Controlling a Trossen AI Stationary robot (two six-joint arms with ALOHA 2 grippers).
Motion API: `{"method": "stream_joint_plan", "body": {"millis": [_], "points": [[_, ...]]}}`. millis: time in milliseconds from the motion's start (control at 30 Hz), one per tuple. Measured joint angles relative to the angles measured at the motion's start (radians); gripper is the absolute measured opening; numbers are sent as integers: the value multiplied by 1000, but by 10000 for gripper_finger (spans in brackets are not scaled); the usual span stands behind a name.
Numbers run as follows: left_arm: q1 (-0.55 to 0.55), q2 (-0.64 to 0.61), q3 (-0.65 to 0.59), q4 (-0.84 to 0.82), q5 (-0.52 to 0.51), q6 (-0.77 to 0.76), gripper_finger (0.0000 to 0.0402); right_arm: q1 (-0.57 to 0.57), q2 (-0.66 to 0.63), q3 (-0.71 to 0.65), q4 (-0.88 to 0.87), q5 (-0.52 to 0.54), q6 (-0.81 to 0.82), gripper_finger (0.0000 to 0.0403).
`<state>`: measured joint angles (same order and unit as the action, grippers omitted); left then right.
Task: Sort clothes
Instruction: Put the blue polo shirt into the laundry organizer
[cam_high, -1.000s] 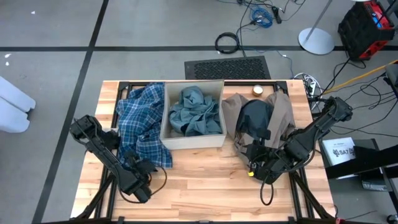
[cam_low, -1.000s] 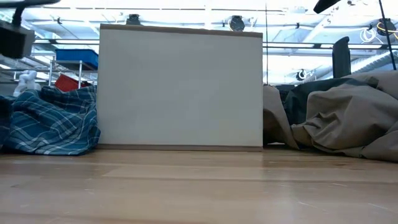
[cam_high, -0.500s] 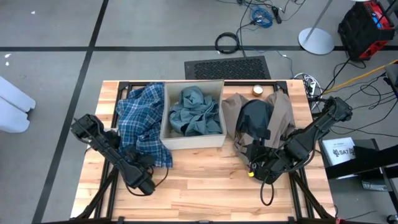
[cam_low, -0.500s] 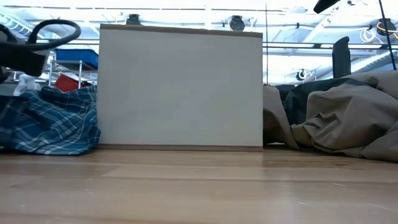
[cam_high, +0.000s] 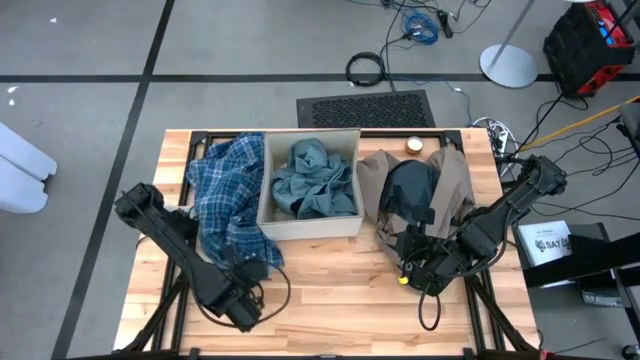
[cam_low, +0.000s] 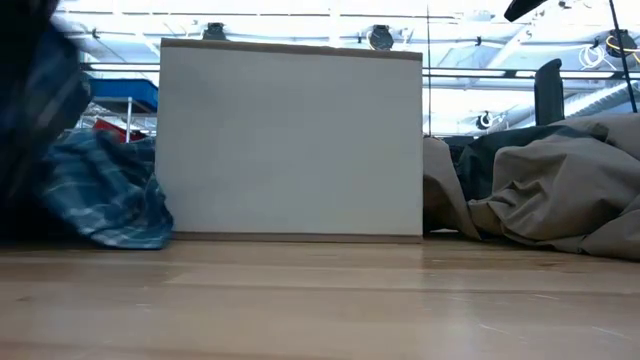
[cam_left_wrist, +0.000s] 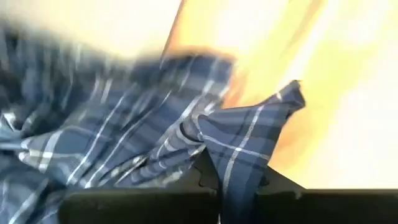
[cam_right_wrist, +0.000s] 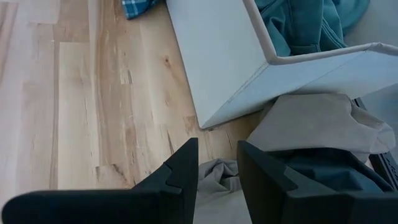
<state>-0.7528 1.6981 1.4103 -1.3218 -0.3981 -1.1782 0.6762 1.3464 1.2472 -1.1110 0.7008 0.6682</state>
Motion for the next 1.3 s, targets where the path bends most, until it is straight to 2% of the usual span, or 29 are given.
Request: {"method": "stream_joint_plan", "body": {"millis": [167,367,500,633,733,833,933,1000,1067,1167,1300], "points": [[0,0,273,1,-137,133,10,0,0,0,0,-9,0,98],[-1,-1,594,55,-329,355,10,0,0,0,0,-71,1,98],[-1,-1,760,188,-424,589,10,1,0,0,0,-97,21,98],[2,-1,883,417,-467,867,10,1,0,0,1,-128,27,98],[2,-1,947,646,-470,1089,10,1,0,0,12,-129,27,98],[1,-16,944,925,-434,1305,10,1,0,0,21,-130,26,98],[1,-26,946,1135,-319,1458,10,1,0,0,56,-128,-1,98],[0,-35,946,1199,-224,1519,9,1,0,0,96,-128,-40,98],[0,-45,946,1204,-174,1532,9,1,0,1,130,-127,-75,98],[-2,-51,947,1123,-167,1522,9,1,0,1,141,-127,-90,98],[-16,-50,945,940,-174,1387,9,1,0,1,142,-123,-89,98]]}}
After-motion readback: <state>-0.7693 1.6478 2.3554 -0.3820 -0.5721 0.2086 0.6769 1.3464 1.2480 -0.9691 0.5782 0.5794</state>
